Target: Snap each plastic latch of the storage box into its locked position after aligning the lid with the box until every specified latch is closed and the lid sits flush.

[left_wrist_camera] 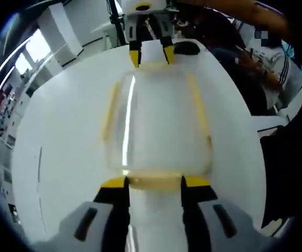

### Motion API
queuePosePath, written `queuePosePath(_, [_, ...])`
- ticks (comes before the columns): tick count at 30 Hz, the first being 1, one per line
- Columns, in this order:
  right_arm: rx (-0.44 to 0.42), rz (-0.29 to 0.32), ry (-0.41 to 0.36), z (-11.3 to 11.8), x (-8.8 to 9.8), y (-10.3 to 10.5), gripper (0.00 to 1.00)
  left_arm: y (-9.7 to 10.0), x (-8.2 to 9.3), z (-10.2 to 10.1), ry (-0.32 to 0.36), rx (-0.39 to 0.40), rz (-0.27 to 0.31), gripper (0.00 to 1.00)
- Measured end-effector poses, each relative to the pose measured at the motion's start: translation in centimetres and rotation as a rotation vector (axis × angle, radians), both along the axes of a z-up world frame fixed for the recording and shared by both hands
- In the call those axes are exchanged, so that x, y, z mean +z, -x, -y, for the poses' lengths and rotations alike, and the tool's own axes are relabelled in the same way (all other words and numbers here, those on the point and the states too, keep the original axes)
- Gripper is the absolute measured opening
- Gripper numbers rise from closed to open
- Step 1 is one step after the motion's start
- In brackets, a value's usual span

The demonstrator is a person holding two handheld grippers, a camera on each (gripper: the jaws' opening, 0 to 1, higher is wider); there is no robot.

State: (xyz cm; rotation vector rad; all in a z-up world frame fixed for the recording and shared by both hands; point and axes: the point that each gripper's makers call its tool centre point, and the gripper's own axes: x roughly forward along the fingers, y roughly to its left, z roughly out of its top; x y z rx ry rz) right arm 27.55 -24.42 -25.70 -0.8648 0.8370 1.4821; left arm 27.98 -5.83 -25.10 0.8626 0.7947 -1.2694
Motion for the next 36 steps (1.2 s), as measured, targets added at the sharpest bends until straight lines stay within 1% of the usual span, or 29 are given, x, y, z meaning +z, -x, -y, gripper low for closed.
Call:
queuePosePath(6, [0.004,0.010,0.016,0.1,0.8,0.0,0.35,0.4,0.8,0.2,0.013,-0.001,0.005,0.36])
queuePosePath(10, [-0.002,0.014,0.020,0.2,1.5,0.0,0.35,0.6,1.8,0.3,0.015,-0.004,0.014,0.36])
queuePosePath(16, [-0.008,0.017,0.007,-0.4,2.8,0.1,0.36,0.6,3.2,-0.2,0.003,-0.006,0.026,0.36])
queuePosePath(18, [-0.010,0.026,0.011,-0.6,3.0,0.1,0.36,0.5,3.6,-0.5,0.006,-0.006,0.043,0.36])
queuePosePath(20, [-0.009,0.023,0.002,-1.1,3.4,0.3,0.36,0.6,3.7,-1.0,-0.002,-0.003,0.043,0.36])
queuePosePath(27, [-0.001,0.016,0.009,-2.7,3.9,0.4,0.36,1.2,4.1,-2.7,-0.007,0.008,0.030,0.36])
queuePosePath(28, [0.000,0.016,0.011,-2.9,3.9,0.4,0.36,1.2,4.2,-2.8,-0.006,0.008,0.034,0.36])
queuePosePath(36, [0.012,0.008,0.018,-4.6,4.3,0.4,0.35,1.5,4.1,-4.9,-0.012,0.019,0.025,0.36])
